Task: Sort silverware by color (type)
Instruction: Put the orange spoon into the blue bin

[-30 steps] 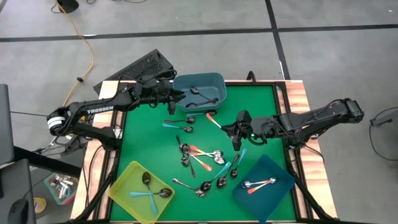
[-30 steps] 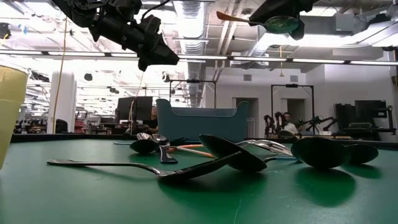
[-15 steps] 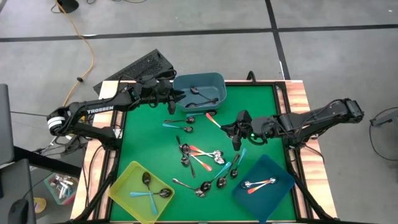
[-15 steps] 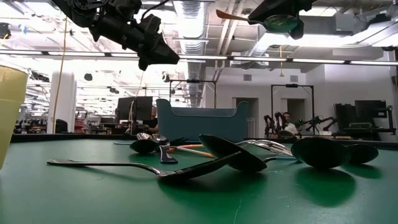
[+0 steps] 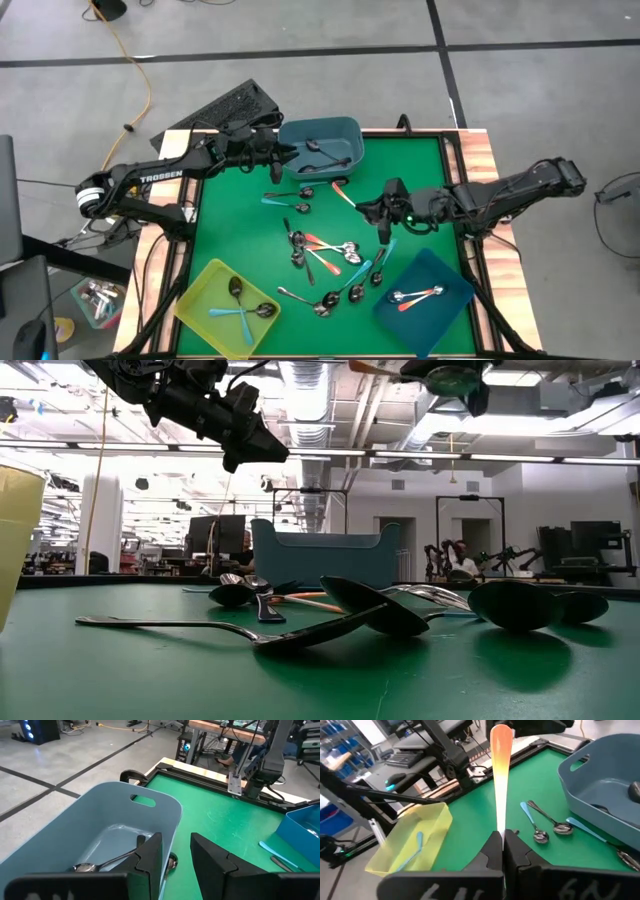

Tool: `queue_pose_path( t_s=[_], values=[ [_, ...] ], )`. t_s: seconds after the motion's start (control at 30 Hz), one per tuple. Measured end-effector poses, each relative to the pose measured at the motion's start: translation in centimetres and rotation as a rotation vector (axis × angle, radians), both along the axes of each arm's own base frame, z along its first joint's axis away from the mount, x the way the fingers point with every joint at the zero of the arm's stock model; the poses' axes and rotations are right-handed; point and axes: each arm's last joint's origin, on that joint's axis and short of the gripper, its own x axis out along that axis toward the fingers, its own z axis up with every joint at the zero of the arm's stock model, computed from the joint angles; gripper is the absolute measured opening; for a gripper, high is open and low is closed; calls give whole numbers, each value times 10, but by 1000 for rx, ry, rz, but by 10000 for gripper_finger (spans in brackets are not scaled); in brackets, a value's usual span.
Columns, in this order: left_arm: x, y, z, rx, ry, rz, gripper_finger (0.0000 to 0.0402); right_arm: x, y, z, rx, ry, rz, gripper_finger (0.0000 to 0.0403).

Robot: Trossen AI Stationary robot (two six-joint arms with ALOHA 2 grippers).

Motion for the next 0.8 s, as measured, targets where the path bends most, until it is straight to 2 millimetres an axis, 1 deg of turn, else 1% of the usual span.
queue_pose_path(
  t_s=[0.2, 0.4, 0.6, 0.8],
  values=[
    [0, 0, 0, -1, 0, 0, 86, -15, 3, 16, 18, -84, 19, 5],
    [0, 0, 0, -11, -4, 4, 86, -34, 7, 30, 31, -153, 33, 4],
    [0, 0, 0, -53, -14, 11, 86, -51, 16, 34, 44, -150, 82, 4],
    [0, 0, -1, -57, -14, 12, 86, -63, 24, 31, 150, -102, 94, 5]
  ],
)
